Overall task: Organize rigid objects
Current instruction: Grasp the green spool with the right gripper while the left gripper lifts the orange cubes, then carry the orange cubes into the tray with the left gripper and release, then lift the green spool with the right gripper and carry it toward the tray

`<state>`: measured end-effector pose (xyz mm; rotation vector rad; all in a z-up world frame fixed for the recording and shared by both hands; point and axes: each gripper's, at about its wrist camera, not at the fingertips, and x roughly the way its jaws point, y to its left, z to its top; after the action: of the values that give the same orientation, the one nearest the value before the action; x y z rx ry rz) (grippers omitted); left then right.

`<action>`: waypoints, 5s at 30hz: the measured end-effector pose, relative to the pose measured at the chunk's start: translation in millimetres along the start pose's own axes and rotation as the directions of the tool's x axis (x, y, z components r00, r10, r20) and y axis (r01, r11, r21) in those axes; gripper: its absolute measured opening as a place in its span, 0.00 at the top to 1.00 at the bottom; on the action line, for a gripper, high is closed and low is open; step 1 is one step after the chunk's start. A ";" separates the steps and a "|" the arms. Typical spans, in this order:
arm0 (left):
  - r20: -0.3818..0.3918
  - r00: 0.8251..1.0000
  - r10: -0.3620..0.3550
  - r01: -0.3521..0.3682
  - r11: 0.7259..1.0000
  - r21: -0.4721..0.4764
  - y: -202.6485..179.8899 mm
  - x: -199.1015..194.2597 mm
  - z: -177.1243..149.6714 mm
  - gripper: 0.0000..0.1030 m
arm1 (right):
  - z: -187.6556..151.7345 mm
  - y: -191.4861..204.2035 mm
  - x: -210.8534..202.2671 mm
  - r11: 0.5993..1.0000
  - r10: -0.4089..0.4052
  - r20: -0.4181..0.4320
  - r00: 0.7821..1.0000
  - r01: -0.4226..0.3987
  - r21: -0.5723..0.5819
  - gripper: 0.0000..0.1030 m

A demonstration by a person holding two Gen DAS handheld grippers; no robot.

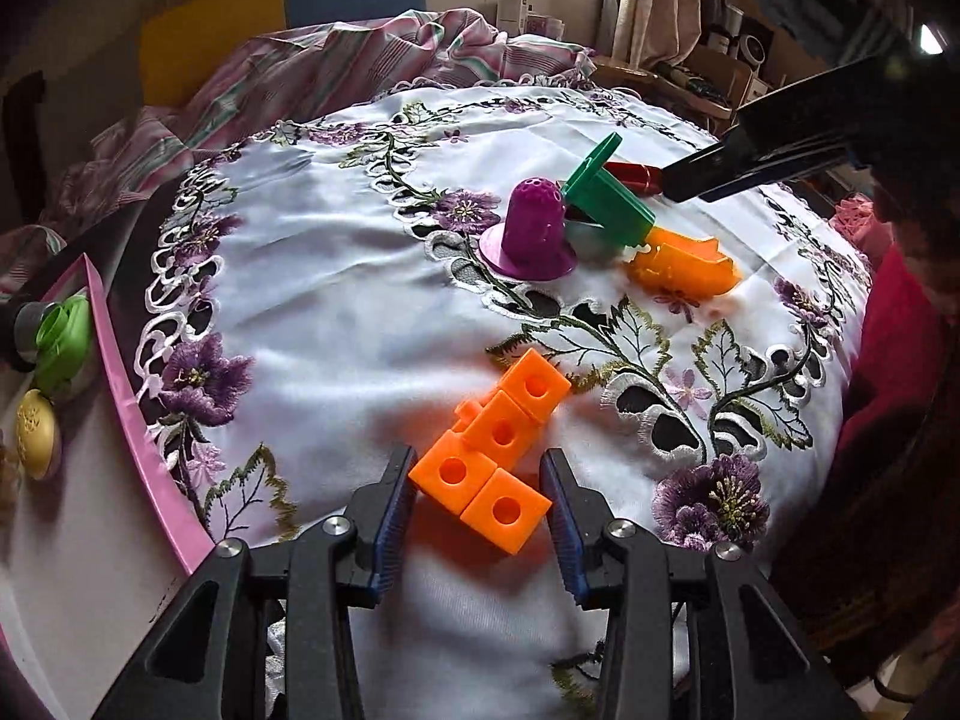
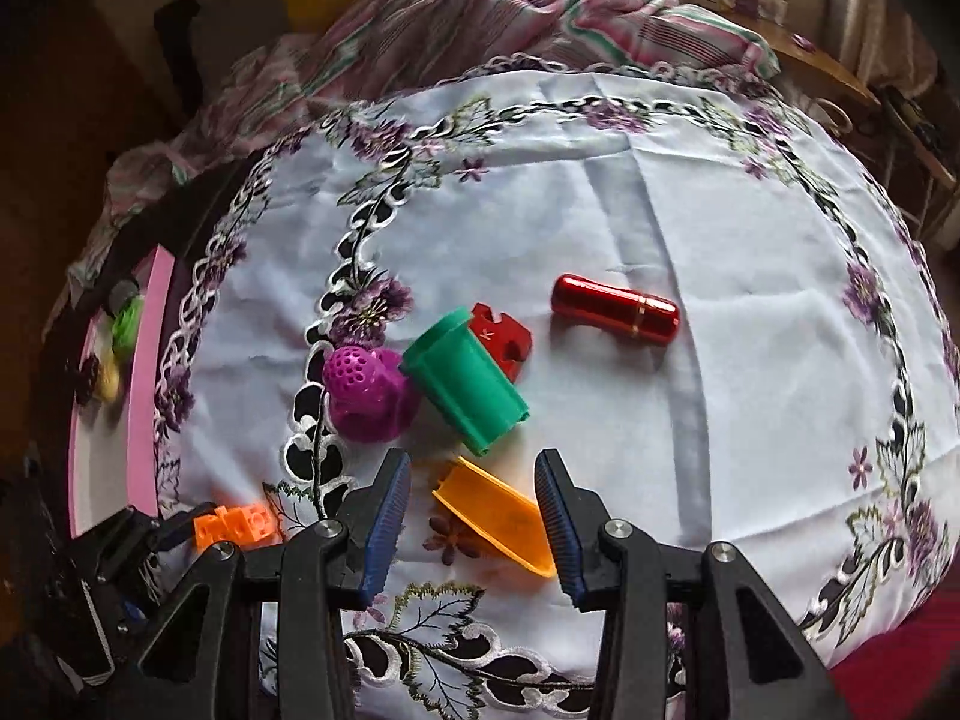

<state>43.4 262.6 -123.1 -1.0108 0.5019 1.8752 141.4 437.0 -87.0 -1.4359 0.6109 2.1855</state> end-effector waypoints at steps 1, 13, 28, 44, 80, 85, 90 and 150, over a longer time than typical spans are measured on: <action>0.002 1.000 -0.002 0.002 1.000 -0.002 0.3 0.0 -0.4 0.59 | 4.3 5.0 4.8 1.000 -0.016 -0.013 1.000 0.016 -0.025 0.58; 0.014 1.000 0.008 -0.007 1.000 -0.010 -0.1 1.5 -2.9 0.59 | 26.0 17.7 63.9 0.994 -0.041 -0.021 0.999 0.039 -0.098 0.71; 0.027 0.999 0.025 -0.024 1.000 -0.007 -2.9 1.5 -4.3 0.59 | 29.1 2.5 70.6 1.000 -0.010 -0.010 1.000 0.010 0.003 0.68; 0.032 0.999 0.027 -0.027 1.000 -0.006 -2.3 -0.3 -6.3 0.59 | 21.8 5.5 79.9 0.993 -0.096 0.032 0.995 0.098 -0.070 0.71; -0.159 0.947 0.279 -0.304 0.621 -0.723 228.5 -77.8 -52.2 0.60 | 13.3 5.2 80.4 0.982 -0.134 0.057 0.989 0.140 -0.124 0.71; -0.187 0.928 0.323 -0.356 0.611 -0.707 241.7 -59.0 -43.9 0.61 | 13.8 5.9 80.7 0.981 -0.138 0.058 0.989 0.145 -0.131 0.71; -0.200 0.914 0.353 -0.387 0.612 -0.690 250.5 -48.2 -32.1 0.61 | 14.7 5.9 81.1 0.980 -0.141 0.059 0.988 0.148 -0.137 0.71; -0.065 0.858 0.509 -0.459 0.705 -0.541 168.1 -124.9 -64.7 0.49 | 18.5 -3.8 54.2 0.985 -0.135 0.132 0.982 0.147 -0.093 0.72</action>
<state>-43.4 68.4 -70.4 -1.2281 0.1791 2.6288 110.9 457.9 -131.0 -1.3364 0.3472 2.2012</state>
